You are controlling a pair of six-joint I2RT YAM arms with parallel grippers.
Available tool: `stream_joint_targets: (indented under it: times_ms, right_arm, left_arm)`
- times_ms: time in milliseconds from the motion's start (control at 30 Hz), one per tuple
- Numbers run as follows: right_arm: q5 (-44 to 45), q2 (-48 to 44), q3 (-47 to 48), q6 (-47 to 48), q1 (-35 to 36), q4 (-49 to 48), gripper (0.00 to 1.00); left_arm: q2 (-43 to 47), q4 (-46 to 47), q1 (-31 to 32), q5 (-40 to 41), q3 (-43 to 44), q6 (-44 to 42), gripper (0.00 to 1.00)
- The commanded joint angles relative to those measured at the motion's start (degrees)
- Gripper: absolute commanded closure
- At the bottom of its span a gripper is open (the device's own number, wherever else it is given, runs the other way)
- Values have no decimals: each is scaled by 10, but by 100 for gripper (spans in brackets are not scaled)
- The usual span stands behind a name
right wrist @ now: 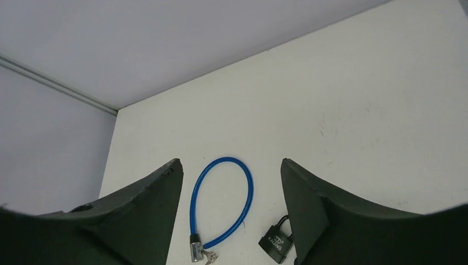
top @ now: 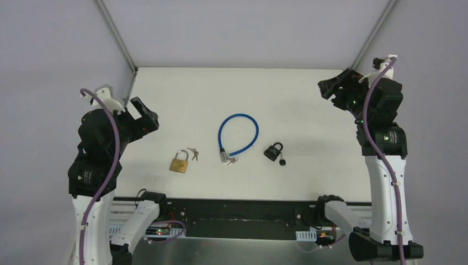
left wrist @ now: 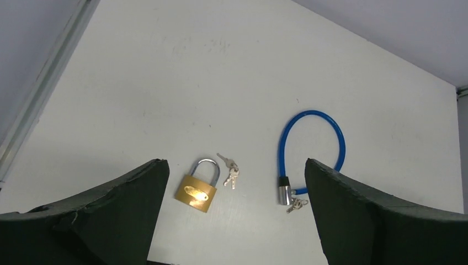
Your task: Unlock with the key
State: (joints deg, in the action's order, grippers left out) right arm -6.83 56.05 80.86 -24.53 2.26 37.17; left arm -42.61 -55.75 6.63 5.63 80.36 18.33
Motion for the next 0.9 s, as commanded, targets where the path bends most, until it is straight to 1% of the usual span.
stream_joint_targets:
  times_ms: [0,100,167,300,433,533,600,700,767,867]
  right_arm:
    - [-13,13,-36,-83,5,-21,31]
    - [-30,32,-87,-143,31,-48,31]
    - [-22,51,-112,-177,64,-62,32]
    - [14,101,-143,-192,152,-91,33]
    - [24,178,-133,-192,238,-100,34]
    - [21,238,-117,-196,292,-101,35]
    - [19,272,-110,-197,323,-106,38]
    - [12,317,-100,-194,355,-116,46]
    - [6,339,-93,-187,369,-116,50]
    - [17,362,-84,-181,381,-97,53]
  left_arm:
    - [18,40,-4,-30,-57,47,1]
    - [21,77,-5,-110,-127,80,1]
    - [21,97,-5,-137,-179,117,2]
    - [0,111,-5,-116,-253,178,2]
    - [-62,107,-5,-98,-267,218,1]
    - [-112,103,-5,-96,-278,253,22]
    - [-145,103,-5,-94,-292,280,31]
    - [-200,121,-3,-112,-304,307,43]
    - [-229,141,5,-123,-306,322,46]
    - [-265,145,26,-101,-299,353,45]
